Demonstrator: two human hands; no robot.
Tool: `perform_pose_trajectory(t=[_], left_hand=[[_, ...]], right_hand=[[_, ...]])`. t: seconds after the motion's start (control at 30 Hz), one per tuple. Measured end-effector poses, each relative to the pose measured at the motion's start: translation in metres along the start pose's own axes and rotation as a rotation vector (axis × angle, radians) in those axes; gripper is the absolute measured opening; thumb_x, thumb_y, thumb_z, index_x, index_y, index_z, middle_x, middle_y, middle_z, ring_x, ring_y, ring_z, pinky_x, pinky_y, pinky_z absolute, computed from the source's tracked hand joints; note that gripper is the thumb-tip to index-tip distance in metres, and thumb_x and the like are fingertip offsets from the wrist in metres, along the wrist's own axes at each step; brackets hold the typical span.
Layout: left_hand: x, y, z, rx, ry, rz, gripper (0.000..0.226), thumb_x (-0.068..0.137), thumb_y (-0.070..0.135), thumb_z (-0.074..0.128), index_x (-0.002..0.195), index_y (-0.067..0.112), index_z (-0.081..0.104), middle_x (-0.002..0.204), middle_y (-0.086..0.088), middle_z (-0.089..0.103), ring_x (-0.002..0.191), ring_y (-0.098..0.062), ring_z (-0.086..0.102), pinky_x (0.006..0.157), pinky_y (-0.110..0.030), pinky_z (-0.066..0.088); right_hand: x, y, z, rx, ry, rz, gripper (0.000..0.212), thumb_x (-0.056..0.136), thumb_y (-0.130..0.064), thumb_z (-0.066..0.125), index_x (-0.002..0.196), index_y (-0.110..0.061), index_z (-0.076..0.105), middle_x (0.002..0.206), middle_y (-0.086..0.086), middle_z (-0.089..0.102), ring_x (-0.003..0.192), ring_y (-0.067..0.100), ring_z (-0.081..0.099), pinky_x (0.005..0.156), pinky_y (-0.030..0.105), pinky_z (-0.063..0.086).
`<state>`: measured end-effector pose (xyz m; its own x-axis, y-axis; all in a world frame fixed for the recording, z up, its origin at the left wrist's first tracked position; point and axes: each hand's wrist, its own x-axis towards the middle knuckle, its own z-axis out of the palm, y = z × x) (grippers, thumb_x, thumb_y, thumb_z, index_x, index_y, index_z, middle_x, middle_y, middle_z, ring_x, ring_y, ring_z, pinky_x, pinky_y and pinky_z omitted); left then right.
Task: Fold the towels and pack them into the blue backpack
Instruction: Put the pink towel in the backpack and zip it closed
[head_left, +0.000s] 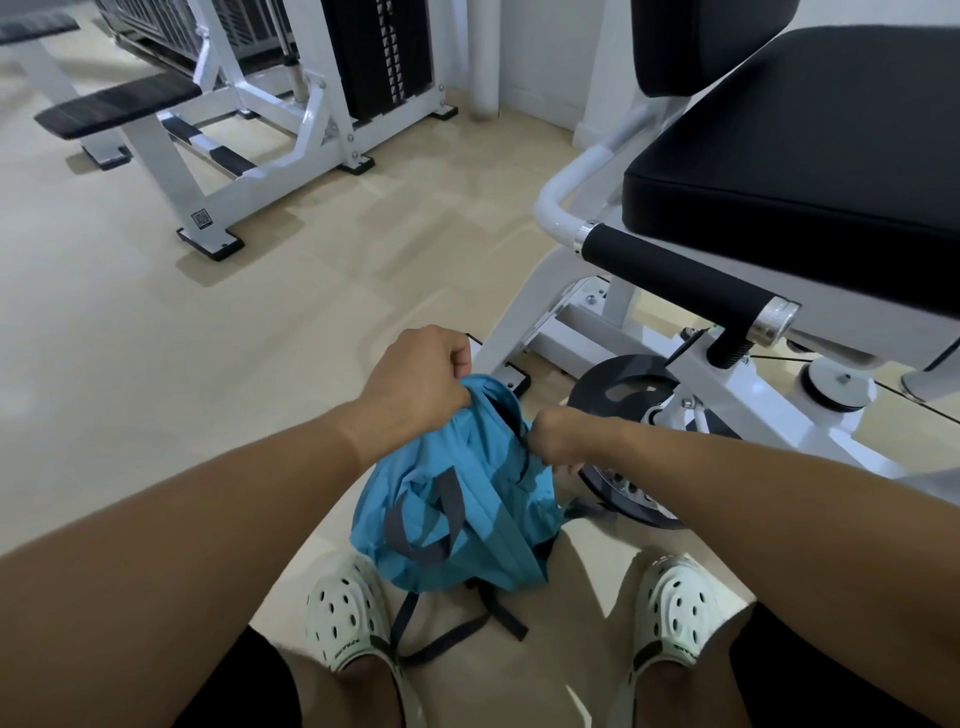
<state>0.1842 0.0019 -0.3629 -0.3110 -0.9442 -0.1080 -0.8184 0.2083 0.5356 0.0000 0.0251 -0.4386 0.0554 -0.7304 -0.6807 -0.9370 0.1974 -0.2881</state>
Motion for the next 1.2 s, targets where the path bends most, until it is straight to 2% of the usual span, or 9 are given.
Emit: perform_pose_trajectory(t=[0.17,0.3,0.5,0.6,0.7,0.87,1.0,1.1,1.2], left_hand=[[0.004,-0.007,-0.013,0.076,-0.014,-0.028,0.027,0.073,0.023,0.086,0.070,0.021,0.060,0.075,0.006,0.061,0.070,-0.018,0.059,0.056,-0.027,0.041],[0.002,-0.005,-0.018,0.150,-0.094,-0.069,0.029,0.077,0.031,0.083,0.069,0.021,0.057,0.070,0.007,0.058,0.066,-0.015,0.054,0.056,-0.027,0.038],[-0.009,0.003,-0.021,0.086,-0.449,-0.152,0.043,0.078,0.016,0.074,0.054,0.016,0.039,0.055,0.002,0.037,0.057,-0.018,0.033,0.052,-0.028,0.028],[-0.017,0.009,-0.022,0.014,-0.525,-0.147,0.044,0.076,0.015,0.075,0.049,0.018,0.040,0.043,0.010,0.033,0.059,-0.019,0.032,0.055,-0.031,0.028],[-0.021,0.016,-0.020,-0.087,-0.572,-0.136,0.045,0.073,0.015,0.073,0.052,0.020,0.034,0.052,0.004,0.028,0.065,-0.024,0.026,0.057,-0.035,0.022],[-0.033,0.031,0.000,-0.336,-0.491,-0.178,0.057,0.075,0.011,0.075,0.052,0.022,0.023,0.056,0.001,0.019,0.053,-0.016,0.017,0.050,-0.027,0.015],[-0.039,0.043,0.016,-0.401,-0.499,-0.215,0.059,0.074,0.017,0.081,0.051,0.023,0.027,0.057,0.001,0.023,0.056,-0.017,0.022,0.054,-0.030,0.019],[-0.045,0.050,0.027,-0.444,-0.521,-0.227,0.055,0.076,0.025,0.084,0.054,0.022,0.034,0.060,-0.003,0.032,0.060,-0.017,0.032,0.056,-0.027,0.028],[-0.048,0.054,0.037,-0.535,-0.474,-0.231,0.047,0.078,0.033,0.084,0.059,0.017,0.044,0.064,-0.005,0.041,0.062,-0.015,0.040,0.058,-0.027,0.033]], right_hand=[[-0.005,-0.014,-0.015,0.046,0.037,-0.006,0.039,0.105,-0.002,0.028,0.121,0.004,0.063,0.107,0.020,0.073,0.093,0.033,0.074,0.079,0.039,0.060],[-0.009,-0.021,-0.021,0.146,0.168,-0.051,0.036,0.105,-0.006,0.031,0.118,0.003,0.063,0.104,0.021,0.070,0.087,0.033,0.070,0.081,0.041,0.056],[-0.015,-0.032,-0.034,0.208,0.227,-0.104,0.036,0.106,-0.022,0.039,0.115,0.002,0.065,0.097,0.014,0.061,0.088,0.028,0.057,0.080,0.038,0.047],[-0.019,-0.029,-0.043,0.215,0.251,-0.106,0.034,0.105,-0.020,0.041,0.113,0.002,0.066,0.098,0.015,0.064,0.089,0.030,0.060,0.085,0.041,0.051],[-0.021,-0.028,-0.052,0.266,0.299,-0.109,0.029,0.105,-0.025,0.043,0.101,-0.006,0.065,0.098,0.013,0.065,0.088,0.026,0.060,0.086,0.041,0.052],[-0.026,-0.035,-0.051,0.502,0.281,-0.048,0.028,0.106,-0.027,0.048,0.106,-0.004,0.063,0.109,0.016,0.068,0.086,0.024,0.065,0.064,0.031,0.054],[-0.037,-0.044,-0.054,0.451,0.278,-0.051,0.023,0.104,-0.026,0.049,0.102,-0.008,0.064,0.109,0.013,0.068,0.099,0.031,0.070,0.070,0.036,0.061],[-0.043,-0.048,-0.057,0.357,0.211,-0.069,0.023,0.102,-0.007,0.047,0.117,-0.004,0.064,0.115,0.013,0.065,0.103,0.035,0.069,0.083,0.048,0.062],[-0.044,-0.046,-0.057,0.411,0.256,-0.047,0.020,0.106,-0.015,0.044,0.106,-0.012,0.063,0.100,0.006,0.064,0.075,0.024,0.067,0.053,0.029,0.057]])
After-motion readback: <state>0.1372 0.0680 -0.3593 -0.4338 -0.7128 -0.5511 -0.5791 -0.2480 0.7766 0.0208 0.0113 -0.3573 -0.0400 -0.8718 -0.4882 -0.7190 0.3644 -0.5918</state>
